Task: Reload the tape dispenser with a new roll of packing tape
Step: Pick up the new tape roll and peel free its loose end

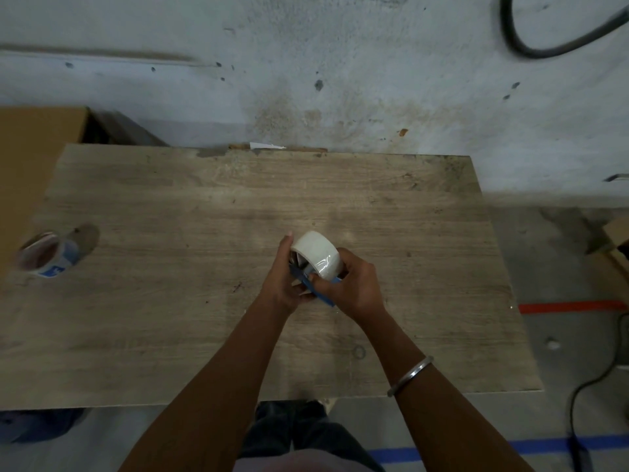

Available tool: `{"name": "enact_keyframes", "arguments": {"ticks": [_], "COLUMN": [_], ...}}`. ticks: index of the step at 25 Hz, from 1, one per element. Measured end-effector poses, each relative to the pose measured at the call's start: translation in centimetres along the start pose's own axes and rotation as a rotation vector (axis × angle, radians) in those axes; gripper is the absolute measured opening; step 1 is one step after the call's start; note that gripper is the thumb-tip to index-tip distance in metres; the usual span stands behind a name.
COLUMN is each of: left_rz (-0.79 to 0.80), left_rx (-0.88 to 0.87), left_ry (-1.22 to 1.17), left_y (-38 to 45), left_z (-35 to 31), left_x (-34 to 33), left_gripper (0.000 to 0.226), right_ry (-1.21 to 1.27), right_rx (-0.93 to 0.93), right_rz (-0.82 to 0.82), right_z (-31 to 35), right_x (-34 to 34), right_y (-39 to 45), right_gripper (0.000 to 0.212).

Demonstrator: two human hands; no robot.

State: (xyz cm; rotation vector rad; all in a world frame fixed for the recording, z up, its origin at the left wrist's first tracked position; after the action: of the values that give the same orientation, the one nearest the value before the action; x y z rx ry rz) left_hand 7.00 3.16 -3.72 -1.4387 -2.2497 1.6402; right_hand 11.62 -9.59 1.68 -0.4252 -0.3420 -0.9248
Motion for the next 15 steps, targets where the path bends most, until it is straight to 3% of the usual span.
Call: {"name": "enact_keyframes", "arguments": {"ticks": [9, 15], "left_rz": [0.091, 0.033], "left_rx": [0.052, -0.029], "left_ry": [-0.054, -0.182], "left_y": [-0.19, -0.09], "left_z": [-0.08, -0.36], "left_x": [-0.01, 0.02], "left_gripper": [0.047, 0.035], "right_ry": [-0.043, 0.007], "right_rx": [0.099, 0.111], "right_rz": [-0.009, 0.014], "right_z": [0.05, 0.72], "right_x": [-0.3, -0.25], "right_y": [-0.2, -0.12], "right_gripper": [0.056, 0.05]}}
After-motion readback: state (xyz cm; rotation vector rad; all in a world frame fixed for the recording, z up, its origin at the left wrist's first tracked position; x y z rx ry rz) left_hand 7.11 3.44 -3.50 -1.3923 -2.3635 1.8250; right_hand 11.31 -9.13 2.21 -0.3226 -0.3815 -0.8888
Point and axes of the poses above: each hand's wrist, its own y-axis towards the middle knuckle, its own x-axis out of the back of the hand, z = x × y, the point moved 5 cm from there along y, towards the middle knuckle, and after that the axes turned 11 degrees about z, right-handed, at the moved point
